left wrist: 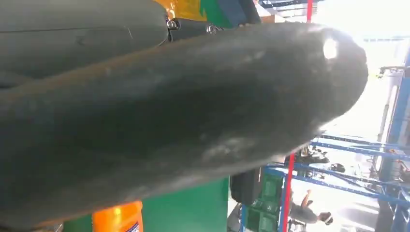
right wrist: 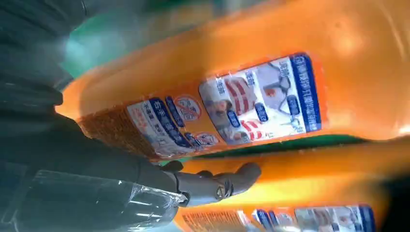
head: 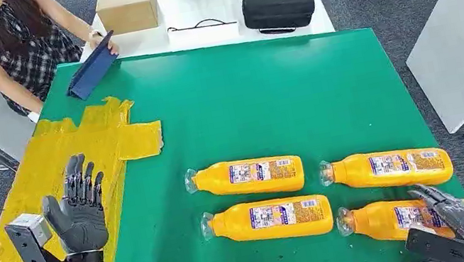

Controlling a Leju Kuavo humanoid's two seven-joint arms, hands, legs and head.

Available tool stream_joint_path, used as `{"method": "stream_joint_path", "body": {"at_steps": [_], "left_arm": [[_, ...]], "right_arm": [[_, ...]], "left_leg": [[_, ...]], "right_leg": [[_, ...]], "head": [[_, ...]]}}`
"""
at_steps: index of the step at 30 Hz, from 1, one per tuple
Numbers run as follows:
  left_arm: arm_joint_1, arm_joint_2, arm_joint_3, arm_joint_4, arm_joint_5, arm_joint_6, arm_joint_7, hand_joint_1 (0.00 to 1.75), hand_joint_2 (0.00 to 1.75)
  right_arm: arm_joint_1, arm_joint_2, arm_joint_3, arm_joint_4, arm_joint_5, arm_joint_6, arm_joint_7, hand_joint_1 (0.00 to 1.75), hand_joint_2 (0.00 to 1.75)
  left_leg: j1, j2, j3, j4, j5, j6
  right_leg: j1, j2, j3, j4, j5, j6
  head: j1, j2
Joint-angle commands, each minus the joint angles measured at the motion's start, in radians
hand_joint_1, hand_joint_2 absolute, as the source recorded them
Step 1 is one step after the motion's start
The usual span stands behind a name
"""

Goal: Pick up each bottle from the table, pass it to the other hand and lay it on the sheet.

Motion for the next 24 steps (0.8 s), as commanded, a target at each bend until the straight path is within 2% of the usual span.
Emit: {"method": "stream_joint_path", "body": {"at_steps": [1, 5, 6, 7, 9, 10, 17, 19, 20, 21, 24], "left_arm": [[-0.058, 0.014, -0.036, 0.083, 0.005, 0.004, 0.001, 0.0, 0.0], [-0.061, 0.013, -0.035, 0.076, 0.007, 0.006, 0.006, 0.0, 0.0], [-0.06, 0.015, -0.034, 0.074, 0.009, 0.009, 0.007, 0.0, 0.0], [-0.06, 0.015, -0.034, 0.074, 0.009, 0.009, 0.007, 0.0, 0.0], [-0.055, 0.018, -0.031, 0.065, 0.013, 0.011, 0.008, 0.0, 0.0], [-0.053, 0.017, -0.03, 0.062, 0.013, 0.01, 0.008, 0.0, 0.0], [-0.051, 0.011, -0.038, 0.07, 0.013, 0.013, 0.008, 0.0, 0.0], [-0.053, 0.012, -0.038, 0.072, 0.014, 0.013, 0.007, 0.0, 0.0], [-0.053, 0.012, -0.038, 0.072, 0.014, 0.013, 0.007, 0.0, 0.0], [-0.053, 0.012, -0.038, 0.072, 0.014, 0.013, 0.007, 0.0, 0.0], [-0.059, 0.015, -0.042, 0.079, 0.016, 0.014, 0.004, 0.0, 0.0]], "right_arm": [[0.065, -0.067, 0.025, 0.02, -0.022, 0.065, 0.047, 0.0, 1.75], [0.086, -0.091, 0.021, 0.006, -0.042, 0.084, 0.056, 0.0, 1.75], [0.085, -0.102, 0.033, 0.006, -0.048, 0.096, 0.06, 0.0, 1.75], [0.085, -0.102, 0.033, 0.006, -0.048, 0.096, 0.06, 0.19, 1.75], [0.079, -0.118, 0.056, 0.013, -0.048, 0.112, 0.068, 1.5, 1.75], [0.08, -0.125, 0.066, 0.018, -0.053, 0.121, 0.07, 1.73, 1.75], [0.128, -0.204, 0.084, 0.033, -0.107, 0.115, 0.078, 1.75, 1.75], [0.132, -0.208, 0.084, 0.032, -0.114, 0.111, 0.079, 1.75, 1.75], [0.132, -0.208, 0.084, 0.032, -0.114, 0.111, 0.079, 1.75, 1.75], [0.132, -0.208, 0.084, 0.032, -0.114, 0.111, 0.079, 1.75, 1.75], [0.151, -0.223, 0.091, 0.017, -0.144, 0.081, 0.099, 1.75, 1.75]], "left_leg": [[0.0, -0.002, 0.003, -0.001, -0.001, -0.001], [0.0, -0.003, 0.007, -0.001, -0.002, -0.002], [0.0, -0.002, 0.004, -0.001, -0.001, -0.001], [0.0, -0.001, 0.007, -0.001, -0.002, -0.002], [0.0, -0.002, 0.007, -0.001, -0.002, -0.002], [0.0, -0.001, 0.005, -0.001, -0.002, -0.002], [0.0, -0.002, 0.005, -0.001, -0.002, 0.0], [0.0, -0.002, 0.006, -0.001, -0.002, 0.0], [0.0, -0.003, 0.012, -0.002, -0.004, -0.001], [0.0, -0.002, 0.007, -0.001, -0.003, 0.001], [0.0, -0.001, 0.01, -0.002, -0.004, 0.002]], "right_leg": [[0.0, -0.003, 0.005, -0.002, -0.001, -0.001], [0.0, -0.004, 0.01, -0.002, -0.003, -0.002], [0.001, -0.002, 0.006, -0.002, -0.001, -0.001], [0.0, -0.002, 0.01, -0.003, -0.003, -0.001], [0.0, -0.002, 0.01, -0.003, -0.002, -0.001], [0.0, -0.002, 0.008, -0.002, -0.002, -0.001], [0.001, -0.002, 0.005, -0.002, -0.001, -0.001], [0.0, -0.003, 0.004, -0.002, -0.002, 0.0], [0.0, -0.004, 0.012, -0.004, -0.004, -0.002], [0.001, -0.002, 0.005, -0.002, -0.003, 0.002], [0.0, -0.002, 0.009, -0.004, -0.004, 0.001]], "head": [[0.0, 0.0], [0.0, 0.0], [0.0, 0.0], [0.0, 0.0], [0.0, 0.0], [0.0, 0.0], [0.0, 0.0], [0.0, 0.0], [0.0, 0.0], [0.0, 0.0], [0.0, 0.0]]}}
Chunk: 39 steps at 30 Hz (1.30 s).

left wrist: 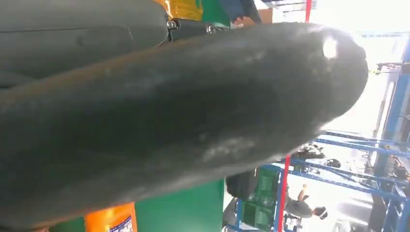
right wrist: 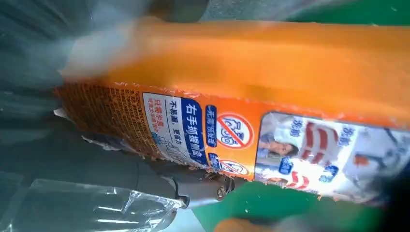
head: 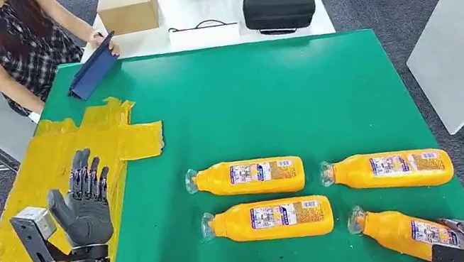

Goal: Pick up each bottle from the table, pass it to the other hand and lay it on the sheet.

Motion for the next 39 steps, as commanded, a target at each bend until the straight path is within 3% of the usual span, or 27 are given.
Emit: {"method": "stream_joint_path", "body": {"at_steps": [1, 10, 11, 13, 17, 21, 22, 25, 27, 29, 30, 32, 35, 36, 39], "left_arm": [[-0.031, 0.014, -0.019, 0.061, 0.001, 0.002, 0.001, 0.0, 0.0], [-0.031, 0.014, -0.019, 0.061, 0.001, 0.002, 0.001, 0.0, 0.0], [-0.031, 0.014, -0.019, 0.061, 0.001, 0.002, 0.001, 0.0, 0.0], [-0.031, 0.014, -0.019, 0.061, 0.001, 0.002, 0.001, 0.0, 0.0], [-0.032, 0.013, -0.019, 0.058, 0.002, 0.002, 0.0, 0.0, 0.0], [-0.016, 0.014, -0.007, 0.031, 0.005, 0.002, -0.002, 0.0, 0.0], [-0.011, 0.014, -0.001, 0.024, 0.007, -0.001, -0.004, 0.0, 0.0], [-0.004, 0.013, 0.015, 0.021, 0.011, -0.008, -0.011, 0.0, 0.0], [0.0, 0.01, 0.028, 0.018, 0.014, -0.015, -0.017, 0.0, 0.0], [0.012, 0.004, 0.039, 0.005, 0.018, -0.021, -0.02, 0.0, 0.0], [0.018, 0.0, 0.046, -0.005, 0.041, -0.042, -0.021, 0.0, 0.0], [0.013, -0.006, 0.043, -0.007, 0.055, -0.063, -0.019, 0.0, 0.0], [-0.038, -0.001, 0.003, 0.025, 0.058, -0.082, -0.014, 0.0, 0.0], [-0.054, 0.003, -0.013, 0.032, 0.057, -0.083, -0.012, 0.0, 1.75], [-0.062, 0.004, -0.022, 0.027, 0.059, -0.063, -0.003, 0.0, 1.75]], "right_arm": [[0.048, -0.019, 0.058, 0.019, -0.032, -0.029, 0.025, 1.75, 1.75], [0.048, -0.019, 0.058, 0.019, -0.032, -0.029, 0.025, 1.75, 1.75], [0.048, -0.019, 0.058, 0.019, -0.032, -0.029, 0.025, 1.75, 1.75], [0.048, -0.019, 0.058, 0.019, -0.032, -0.029, 0.025, 1.75, 1.75], [0.055, -0.014, 0.054, 0.011, -0.039, -0.05, 0.035, 1.75, 1.75], [0.017, 0.101, -0.046, -0.02, -0.103, -0.136, -0.01, 1.75, 1.75], [0.015, 0.123, -0.088, -0.039, -0.136, -0.129, -0.036, 1.75, 1.75], [0.042, 0.166, -0.261, -0.116, -0.237, -0.059, -0.096, 1.75, 1.75], [0.018, 0.287, -0.421, -0.198, -0.235, 0.026, -0.146, 1.75, 1.75], [-0.053, 0.403, -0.5, -0.253, -0.229, 0.08, -0.203, 1.75, 1.75], [-0.117, 0.434, -0.51, -0.269, -0.313, 0.093, -0.275, 1.75, 1.75], [-0.203, 0.441, -0.459, -0.264, -0.392, 0.111, -0.257, 1.75, 1.75], [-0.3, 0.458, -0.346, -0.23, -0.394, 0.045, -0.243, 1.75, 1.75], [-0.323, 0.467, -0.316, -0.221, -0.379, 0.019, -0.244, 1.75, 1.75], [-0.389, 0.479, -0.262, -0.185, -0.356, -0.015, -0.254, 1.75, 1.75]], "left_leg": [[0.0, -0.002, 0.003, -0.001, -0.001, -0.002], [0.0, -0.002, 0.005, -0.001, -0.001, -0.001], [0.0, -0.003, 0.011, -0.003, -0.003, -0.003], [-0.001, -0.001, 0.004, -0.001, -0.001, 0.0], [-0.001, -0.002, 0.004, -0.001, -0.002, 0.0], [0.0, -0.002, 0.009, -0.002, -0.003, -0.002], [0.0, 0.0, 0.005, -0.002, -0.002, -0.001], [-0.001, 0.001, 0.007, -0.002, -0.003, -0.002], [-0.002, 0.0, 0.007, -0.001, -0.003, -0.002], [-0.001, 0.0, 0.007, -0.002, -0.003, -0.002], [-0.001, 0.001, 0.005, -0.002, -0.001, -0.001], [-0.001, 0.004, 0.005, -0.002, -0.002, -0.001], [0.0, 0.007, 0.006, -0.002, -0.002, -0.001], [0.001, 0.008, 0.008, -0.003, -0.002, -0.002], [0.0, 0.006, 0.007, -0.002, -0.001, -0.001]], "right_leg": [[0.0, -0.002, 0.005, -0.002, -0.001, -0.001], [0.0, -0.003, 0.005, -0.003, -0.001, -0.001], [0.0, -0.004, 0.012, -0.005, -0.004, -0.002], [-0.001, -0.002, 0.001, -0.002, -0.001, 0.0], [-0.001, -0.002, 0.002, -0.002, -0.002, 0.0], [0.0, -0.003, 0.007, -0.004, -0.003, -0.002], [0.0, -0.001, 0.002, -0.003, -0.001, -0.001], [-0.001, 0.0, 0.011, -0.003, -0.002, -0.002], [-0.002, -0.001, 0.012, -0.001, -0.003, -0.001], [-0.001, -0.001, 0.012, -0.002, -0.002, -0.002], [-0.001, 0.0, 0.009, -0.003, -0.001, -0.001], [0.0, 0.003, 0.009, -0.002, 0.0, -0.001], [0.0, 0.006, 0.01, -0.003, 0.001, -0.001], [0.001, 0.006, 0.012, -0.004, 0.001, -0.002], [0.0, 0.003, 0.006, -0.002, 0.0, -0.001]], "head": [[0.0, 0.0], [0.0, 0.0], [0.0, 0.0], [0.0, 0.0], [0.0, 0.0], [0.0, 0.0], [0.0, 0.0], [0.0, 0.0], [-0.001, 0.0], [0.0, 0.0], [0.0, 0.0], [0.0, 0.0], [0.0, 0.0], [0.0, 0.0], [0.0, 0.0]]}}
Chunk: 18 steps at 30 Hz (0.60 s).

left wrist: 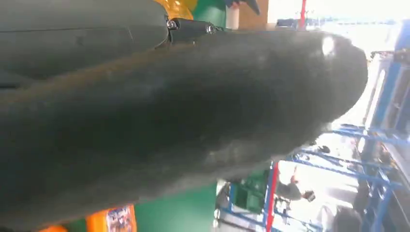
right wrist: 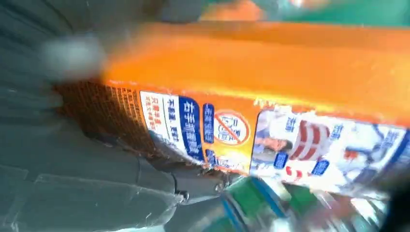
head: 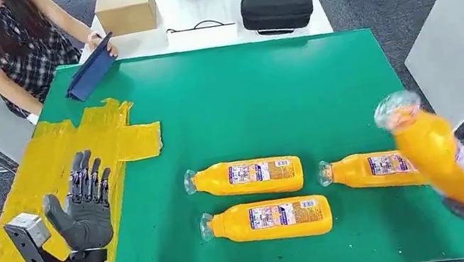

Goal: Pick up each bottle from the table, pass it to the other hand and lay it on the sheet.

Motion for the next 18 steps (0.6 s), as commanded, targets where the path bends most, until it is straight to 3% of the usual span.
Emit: {"method": "stream_joint_path", "body": {"at_steps": [1, 9, 13, 18], "left_arm": [[-0.065, 0.006, -0.033, 0.039, 0.005, 0.013, 0.016, 0.0, 1.75], [-0.09, 0.005, -0.058, 0.082, 0.034, -0.004, 0.032, 0.0, 1.75], [-0.177, 0.008, -0.105, 0.169, 0.088, -0.024, 0.075, 0.0, 1.75], [-0.304, 0.021, -0.176, 0.311, 0.148, -0.032, 0.084, 0.0, 1.75]], "right_arm": [[-0.238, 0.172, 0.132, 0.035, 0.042, -0.079, -0.005, 1.75, 1.75], [-0.424, 0.23, 0.244, 0.169, 0.006, -0.081, -0.028, 1.75, 1.75], [-0.62, 0.352, 0.448, 0.414, 0.114, -0.24, 0.025, 1.75, 1.75], [-0.899, 0.533, 0.704, 0.934, 0.076, -0.338, -0.001, 1.75, 1.75]], "left_leg": [[0.001, 0.002, 0.006, -0.002, 0.0, -0.003], [0.0, 0.002, 0.005, -0.001, 0.0, -0.001], [0.001, 0.008, 0.007, -0.003, 0.001, -0.002], [0.002, 0.011, 0.005, -0.003, 0.004, -0.003]], "right_leg": [[0.001, 0.001, 0.003, -0.003, 0.001, -0.002], [0.0, 0.003, 0.011, -0.003, 0.002, 0.0], [0.001, 0.009, 0.012, -0.004, 0.004, -0.001], [0.003, 0.011, 0.01, -0.002, 0.007, 0.0]], "head": [[0.0, 0.0], [0.0, 0.0], [0.0, 0.0], [0.0, 0.0]]}}
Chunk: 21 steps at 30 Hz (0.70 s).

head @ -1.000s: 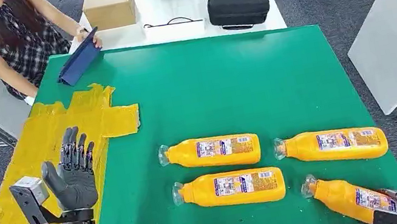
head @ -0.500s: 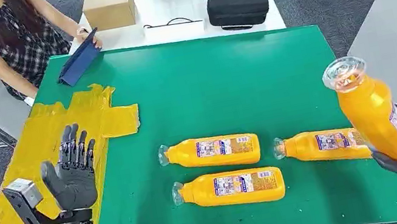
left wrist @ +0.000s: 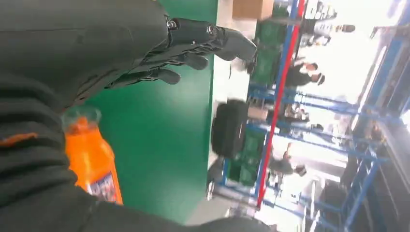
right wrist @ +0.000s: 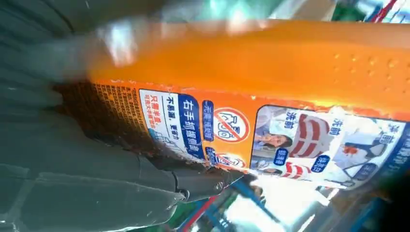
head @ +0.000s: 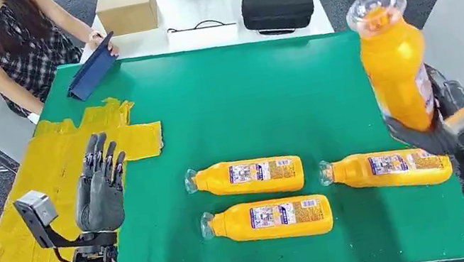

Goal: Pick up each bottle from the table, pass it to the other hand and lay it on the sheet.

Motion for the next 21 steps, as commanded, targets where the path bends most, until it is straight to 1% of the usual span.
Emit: {"method": "stream_joint_path", "body": {"at_steps": [1, 2, 3, 4, 5, 6, 7, 8, 9, 10, 12, 13, 14, 16, 21], "left_arm": [[-0.205, 0.022, -0.112, 0.263, 0.069, -0.012, 0.016, 0.0, 1.75], [-0.209, 0.022, -0.116, 0.263, 0.072, -0.008, 0.016, 0.0, 1.75], [-0.218, 0.018, -0.115, 0.261, 0.077, -0.001, 0.017, 0.0, 1.75], [-0.224, 0.019, -0.117, 0.26, 0.079, 0.006, 0.022, 0.0, 1.75], [-0.229, 0.022, -0.12, 0.259, 0.081, 0.014, 0.027, 0.0, 1.75], [-0.23, 0.022, -0.119, 0.259, 0.081, 0.014, 0.027, 0.0, 1.75], [-0.232, 0.027, -0.12, 0.26, 0.082, 0.016, 0.028, 0.0, 1.75], [-0.232, 0.029, -0.12, 0.261, 0.081, 0.016, 0.028, 0.0, 1.75], [-0.232, 0.032, -0.121, 0.266, 0.082, 0.017, 0.028, 0.0, 1.75], [-0.232, 0.035, -0.123, 0.269, 0.083, 0.019, 0.027, 0.0, 1.75], [-0.228, 0.036, -0.121, 0.269, 0.085, 0.021, 0.026, 0.0, 1.75], [-0.228, 0.036, -0.121, 0.269, 0.085, 0.021, 0.026, 0.0, 1.75], [-0.227, 0.037, -0.122, 0.269, 0.086, 0.022, 0.025, 0.0, 1.75], [-0.227, 0.037, -0.123, 0.268, 0.086, 0.022, 0.025, 0.0, 1.75], [-0.227, 0.037, -0.123, 0.267, 0.086, 0.022, 0.025, 0.0, 1.75]], "right_arm": [[-0.47, 0.335, 0.446, 0.8, -0.02, -0.134, -0.007, 1.75, 1.75], [-0.497, 0.357, 0.472, 0.847, -0.019, -0.143, -0.01, 1.75, 1.75], [-0.527, 0.397, 0.501, 0.892, -0.017, -0.132, -0.009, 1.75, 1.75], [-0.55, 0.429, 0.516, 0.928, -0.023, -0.131, -0.005, 1.75, 1.75], [-0.57, 0.463, 0.543, 0.958, -0.022, -0.136, -0.001, 1.75, 1.75], [-0.57, 0.468, 0.545, 0.959, -0.022, -0.136, -0.001, 1.75, 1.75], [-0.576, 0.483, 0.559, 0.971, -0.025, -0.131, 0.009, 1.75, 1.75], [-0.572, 0.492, 0.568, 0.978, -0.024, -0.124, 0.013, 1.75, 1.75], [-0.57, 0.497, 0.577, 0.987, -0.026, -0.125, 0.013, 1.75, 1.75], [-0.569, 0.502, 0.59, 1.002, -0.03, -0.121, 0.014, 1.75, 1.75], [-0.564, 0.508, 0.598, 1.012, -0.033, -0.12, 0.012, 1.75, 1.75], [-0.564, 0.508, 0.598, 1.012, -0.033, -0.12, 0.012, 1.75, 1.75], [-0.566, 0.506, 0.603, 1.019, -0.037, -0.125, 0.006, 1.75, 1.75], [-0.567, 0.504, 0.602, 1.019, -0.038, -0.126, 0.005, 1.75, 1.75], [-0.568, 0.502, 0.602, 1.018, -0.04, -0.125, 0.004, 1.75, 1.75]], "left_leg": [[0.002, 0.017, 0.01, -0.004, 0.001, -0.004], [0.003, 0.015, 0.006, -0.001, 0.001, -0.003], [0.003, 0.016, 0.008, -0.002, 0.002, -0.005], [0.002, 0.011, 0.004, -0.001, 0.004, -0.003], [0.002, 0.014, 0.005, -0.001, 0.003, -0.004], [0.003, 0.014, 0.006, 0.0, 0.003, -0.005], [0.002, 0.011, 0.004, 0.0, 0.003, -0.004], [0.002, 0.011, 0.006, 0.0, 0.002, -0.005], [0.003, 0.008, 0.003, 0.0, 0.004, -0.003], [0.003, 0.008, 0.005, -0.001, 0.003, -0.004], [0.003, 0.004, 0.004, -0.001, 0.004, -0.004], [0.003, 0.001, 0.002, -0.001, 0.005, -0.003], [0.003, 0.001, 0.007, -0.001, 0.002, -0.005], [0.003, -0.001, 0.0, 0.0, 0.004, -0.003], [0.002, -0.001, -0.003, 0.0, 0.005, -0.003]], "right_leg": [[0.002, 0.016, 0.004, -0.004, 0.006, -0.002], [0.003, 0.014, 0.001, -0.002, 0.006, -0.001], [0.003, 0.015, 0.002, -0.002, 0.007, -0.004], [0.002, 0.011, 0.0, 0.0, 0.005, -0.002], [0.002, 0.014, 0.0, 0.001, 0.005, -0.003], [0.002, 0.014, 0.0, 0.001, 0.005, -0.003], [0.002, 0.011, -0.001, 0.002, 0.004, -0.002], [0.002, 0.011, 0.001, 0.002, 0.004, -0.003], [0.002, 0.008, -0.001, 0.002, 0.004, -0.002], [0.002, 0.008, 0.001, 0.001, 0.003, -0.002], [0.002, 0.004, 0.001, 0.001, 0.002, -0.002], [0.002, 0.002, -0.001, 0.001, 0.003, -0.002], [0.003, 0.002, 0.005, 0.0, 0.001, -0.003], [0.002, 0.001, -0.002, 0.001, 0.002, -0.002], [0.001, 0.0, -0.004, 0.001, 0.003, -0.002]], "head": [[0.0, 0.0], [0.0, 0.0], [0.0, 0.0], [0.0, 0.0], [0.0, 0.0], [-0.001, 0.0], [0.0, 0.0], [0.0, 0.0], [0.0, 0.0], [0.0, 0.0], [0.0, 0.0], [0.0, 0.0], [0.0, 0.0], [0.0, 0.0], [0.0, 0.0]]}}
